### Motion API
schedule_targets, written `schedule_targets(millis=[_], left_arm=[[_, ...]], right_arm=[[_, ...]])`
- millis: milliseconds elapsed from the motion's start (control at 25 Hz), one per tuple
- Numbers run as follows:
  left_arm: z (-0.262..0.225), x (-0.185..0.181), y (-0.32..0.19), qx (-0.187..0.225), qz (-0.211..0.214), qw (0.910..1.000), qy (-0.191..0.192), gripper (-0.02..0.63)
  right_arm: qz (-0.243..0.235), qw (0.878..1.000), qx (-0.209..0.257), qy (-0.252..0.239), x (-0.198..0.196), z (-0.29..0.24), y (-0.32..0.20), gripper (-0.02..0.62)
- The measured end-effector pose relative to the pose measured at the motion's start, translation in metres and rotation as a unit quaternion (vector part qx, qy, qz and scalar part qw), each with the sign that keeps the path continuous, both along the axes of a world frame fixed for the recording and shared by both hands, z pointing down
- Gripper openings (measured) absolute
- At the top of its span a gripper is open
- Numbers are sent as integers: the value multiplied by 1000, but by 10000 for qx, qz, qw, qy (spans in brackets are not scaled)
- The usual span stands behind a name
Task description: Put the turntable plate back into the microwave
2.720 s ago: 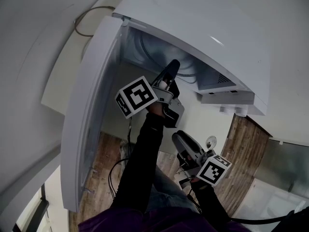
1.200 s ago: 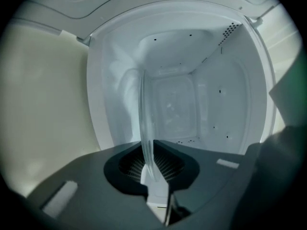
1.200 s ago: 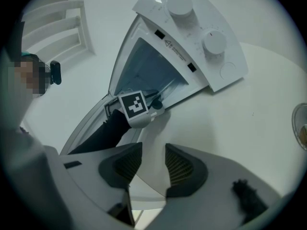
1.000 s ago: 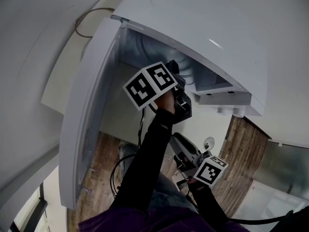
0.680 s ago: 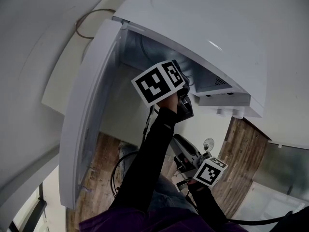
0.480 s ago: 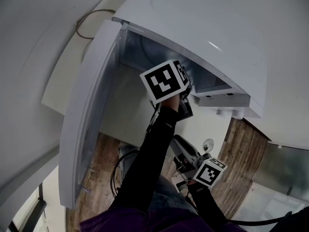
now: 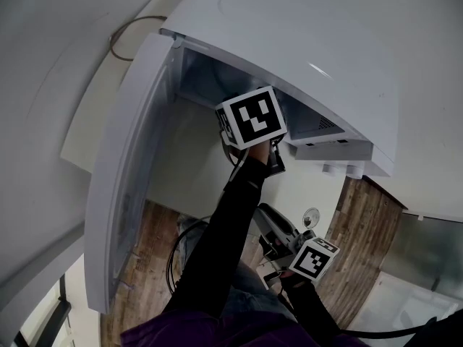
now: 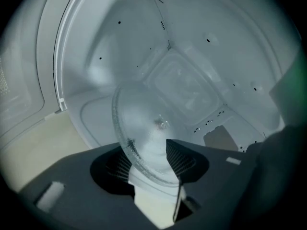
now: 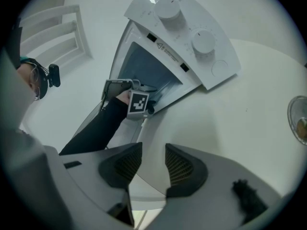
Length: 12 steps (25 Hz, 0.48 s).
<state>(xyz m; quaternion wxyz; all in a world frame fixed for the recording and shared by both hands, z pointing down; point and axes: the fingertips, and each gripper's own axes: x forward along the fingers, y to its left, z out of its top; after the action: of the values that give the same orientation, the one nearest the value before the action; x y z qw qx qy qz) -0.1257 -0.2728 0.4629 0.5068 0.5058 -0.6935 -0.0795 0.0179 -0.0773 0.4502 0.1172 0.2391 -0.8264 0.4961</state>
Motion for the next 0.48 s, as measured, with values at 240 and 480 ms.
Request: schedule_targets(millis=[240, 480], left_arm=[[1, -9, -1, 44, -23, 9990, -453, 230], [2, -14, 0, -23, 60, 9953, -965, 260]], right_arm=[[57, 9999, -67, -52, 3, 2, -2, 160], [50, 9999, -79, -36, 4, 2, -3, 160]])
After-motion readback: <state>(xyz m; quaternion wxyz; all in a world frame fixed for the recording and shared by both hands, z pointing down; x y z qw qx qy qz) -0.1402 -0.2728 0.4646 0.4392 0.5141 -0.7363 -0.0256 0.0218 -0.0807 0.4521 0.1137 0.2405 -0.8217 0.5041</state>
